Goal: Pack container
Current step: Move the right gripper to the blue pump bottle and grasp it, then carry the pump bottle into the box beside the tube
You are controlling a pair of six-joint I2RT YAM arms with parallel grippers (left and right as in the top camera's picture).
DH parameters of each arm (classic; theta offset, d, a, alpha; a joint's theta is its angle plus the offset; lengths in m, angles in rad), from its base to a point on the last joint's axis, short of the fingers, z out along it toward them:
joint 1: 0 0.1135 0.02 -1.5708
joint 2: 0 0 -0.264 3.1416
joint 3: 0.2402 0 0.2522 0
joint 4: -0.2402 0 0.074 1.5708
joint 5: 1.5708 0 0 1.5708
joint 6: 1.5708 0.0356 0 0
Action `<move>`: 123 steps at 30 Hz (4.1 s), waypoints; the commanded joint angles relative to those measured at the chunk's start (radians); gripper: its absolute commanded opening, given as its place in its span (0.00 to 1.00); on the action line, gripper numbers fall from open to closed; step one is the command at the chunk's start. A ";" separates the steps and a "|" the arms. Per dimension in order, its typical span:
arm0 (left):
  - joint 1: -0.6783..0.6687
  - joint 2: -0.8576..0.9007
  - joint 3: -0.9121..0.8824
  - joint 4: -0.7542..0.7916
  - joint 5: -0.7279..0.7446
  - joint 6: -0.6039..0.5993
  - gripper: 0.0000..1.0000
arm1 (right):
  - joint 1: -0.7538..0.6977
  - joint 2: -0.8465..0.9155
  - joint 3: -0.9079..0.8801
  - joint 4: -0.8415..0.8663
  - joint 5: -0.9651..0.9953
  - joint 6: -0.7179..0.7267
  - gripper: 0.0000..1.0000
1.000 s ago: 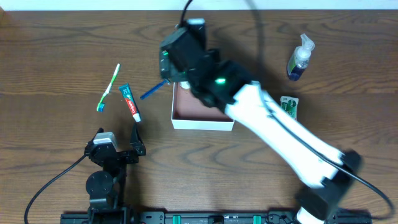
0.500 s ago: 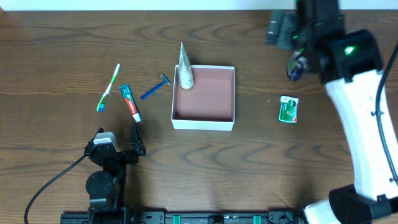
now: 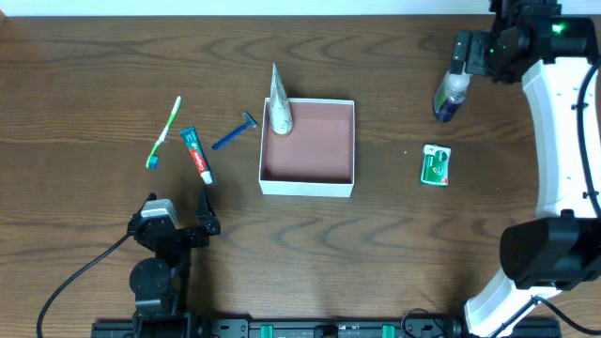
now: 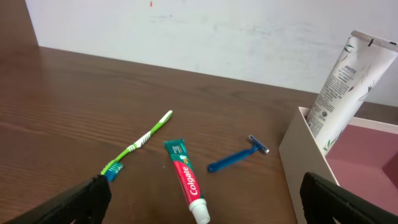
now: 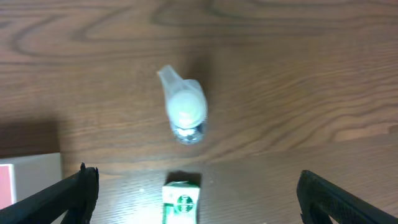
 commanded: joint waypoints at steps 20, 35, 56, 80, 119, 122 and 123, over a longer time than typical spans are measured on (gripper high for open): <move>0.003 -0.002 -0.016 -0.037 -0.008 0.013 0.98 | -0.061 0.196 -0.001 0.109 -0.135 -0.207 0.99; 0.003 -0.002 -0.016 -0.037 -0.008 0.013 0.98 | -0.051 0.309 -0.001 0.194 -0.143 -0.248 0.70; 0.003 -0.002 -0.016 -0.037 -0.008 0.013 0.98 | 0.009 0.151 0.000 0.200 -0.146 -0.204 0.01; 0.003 -0.002 -0.016 -0.037 -0.008 0.013 0.98 | 0.536 -0.126 -0.001 0.247 -0.146 -0.139 0.01; 0.003 -0.002 -0.016 -0.037 -0.008 0.013 0.98 | 0.623 0.212 -0.001 0.386 -0.142 -0.143 0.01; 0.003 -0.002 -0.016 -0.037 -0.008 0.013 0.98 | 0.623 0.229 -0.001 0.390 -0.142 -0.142 0.01; 0.003 -0.002 -0.016 -0.037 -0.008 0.013 0.98 | 0.624 0.237 -0.001 0.391 -0.142 -0.142 0.01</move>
